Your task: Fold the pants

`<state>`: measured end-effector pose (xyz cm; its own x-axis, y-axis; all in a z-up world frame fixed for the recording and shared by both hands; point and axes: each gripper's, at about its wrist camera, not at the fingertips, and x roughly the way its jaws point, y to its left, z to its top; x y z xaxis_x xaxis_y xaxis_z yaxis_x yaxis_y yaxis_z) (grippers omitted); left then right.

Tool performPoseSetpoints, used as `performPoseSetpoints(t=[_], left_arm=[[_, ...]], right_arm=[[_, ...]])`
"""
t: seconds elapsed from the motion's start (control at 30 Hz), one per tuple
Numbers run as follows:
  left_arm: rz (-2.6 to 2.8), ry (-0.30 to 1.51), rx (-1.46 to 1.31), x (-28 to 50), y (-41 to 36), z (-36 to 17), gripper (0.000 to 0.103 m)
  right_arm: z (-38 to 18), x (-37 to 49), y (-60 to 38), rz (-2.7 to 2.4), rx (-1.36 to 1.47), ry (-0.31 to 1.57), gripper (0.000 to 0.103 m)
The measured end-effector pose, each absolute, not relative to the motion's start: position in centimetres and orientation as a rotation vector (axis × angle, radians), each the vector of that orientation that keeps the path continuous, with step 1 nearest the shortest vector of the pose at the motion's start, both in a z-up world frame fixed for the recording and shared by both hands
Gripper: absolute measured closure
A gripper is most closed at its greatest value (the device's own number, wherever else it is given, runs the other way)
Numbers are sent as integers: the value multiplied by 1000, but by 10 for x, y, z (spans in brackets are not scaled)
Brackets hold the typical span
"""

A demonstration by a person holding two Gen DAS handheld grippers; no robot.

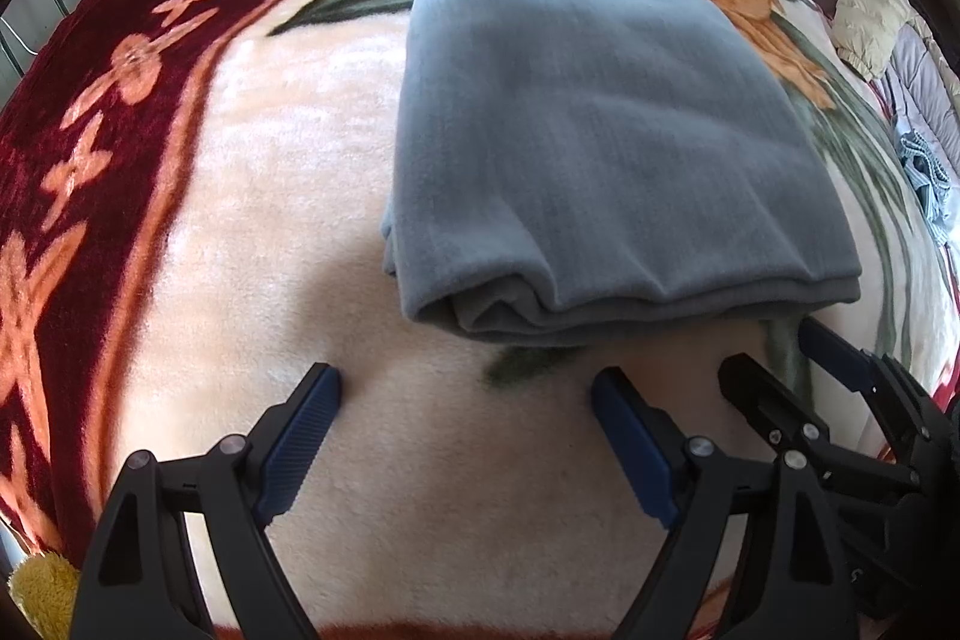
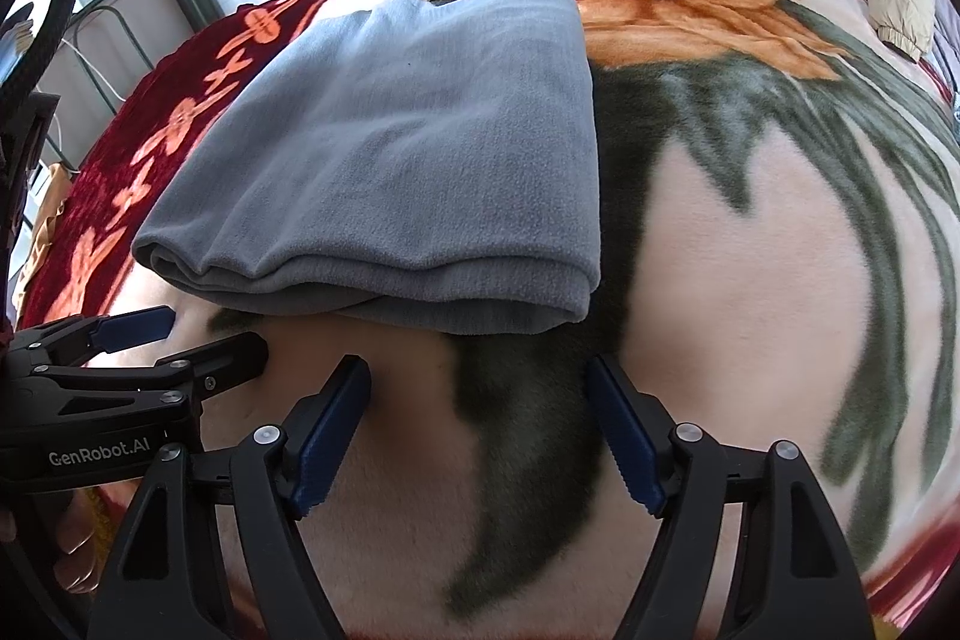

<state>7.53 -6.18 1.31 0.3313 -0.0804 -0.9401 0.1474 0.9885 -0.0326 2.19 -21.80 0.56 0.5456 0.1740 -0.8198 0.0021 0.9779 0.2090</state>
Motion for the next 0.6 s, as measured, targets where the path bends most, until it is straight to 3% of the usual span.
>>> performPoseSetpoints(t=[0.6], left_arm=[[-141, 1250, 76, 77, -63, 9, 14]], right_arm=[[6, 22, -216, 98, 186, 985, 26]])
